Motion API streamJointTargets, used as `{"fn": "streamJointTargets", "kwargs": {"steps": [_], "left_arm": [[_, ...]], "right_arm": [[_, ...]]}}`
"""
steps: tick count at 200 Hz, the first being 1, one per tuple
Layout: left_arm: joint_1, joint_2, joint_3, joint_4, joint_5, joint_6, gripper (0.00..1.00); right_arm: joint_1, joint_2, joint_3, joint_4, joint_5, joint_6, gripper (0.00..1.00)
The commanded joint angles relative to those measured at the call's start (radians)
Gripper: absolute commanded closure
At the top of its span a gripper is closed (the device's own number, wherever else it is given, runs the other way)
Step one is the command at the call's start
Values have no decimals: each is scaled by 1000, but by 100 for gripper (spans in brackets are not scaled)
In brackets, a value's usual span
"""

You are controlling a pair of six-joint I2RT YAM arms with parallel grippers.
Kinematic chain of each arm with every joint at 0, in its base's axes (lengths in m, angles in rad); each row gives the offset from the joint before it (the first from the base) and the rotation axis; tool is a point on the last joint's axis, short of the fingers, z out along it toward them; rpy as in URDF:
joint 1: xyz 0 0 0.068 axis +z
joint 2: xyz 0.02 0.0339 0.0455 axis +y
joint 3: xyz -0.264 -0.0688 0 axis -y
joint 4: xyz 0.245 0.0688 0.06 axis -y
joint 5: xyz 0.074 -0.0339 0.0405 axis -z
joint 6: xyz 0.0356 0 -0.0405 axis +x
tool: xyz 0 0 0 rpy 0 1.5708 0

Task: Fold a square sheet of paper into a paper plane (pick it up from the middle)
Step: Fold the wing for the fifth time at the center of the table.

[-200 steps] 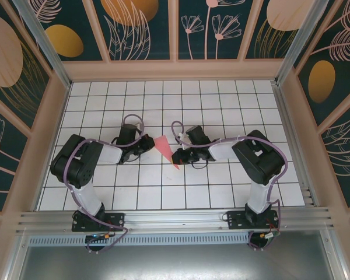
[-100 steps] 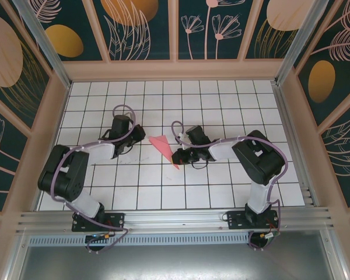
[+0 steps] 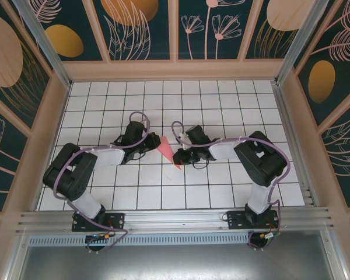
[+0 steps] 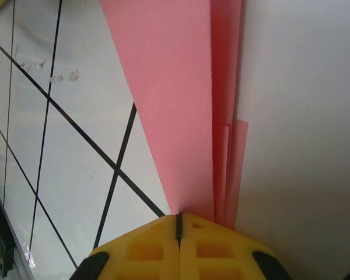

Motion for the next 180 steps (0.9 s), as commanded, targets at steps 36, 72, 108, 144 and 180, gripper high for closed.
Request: {"fn": "streamJointTargets", "kwargs": {"steps": [36, 72, 108, 144, 180], "left_arm": [[-11, 123, 12, 7, 33, 22, 100], [-11, 142, 9, -18, 8, 36, 100], [-11, 154, 21, -74, -48, 64, 100], [-11, 165, 27, -94, -73, 64, 100], [-11, 177, 32, -104, -92, 62, 100]], "right_arm": [[8, 1, 39, -65, 18, 8, 100], [21, 39, 104, -67, 24, 8, 100], [25, 124, 185, -81, 46, 10, 100], [25, 109, 145, -92, 54, 0, 100], [38, -6, -24, -99, 44, -21, 100]]}}
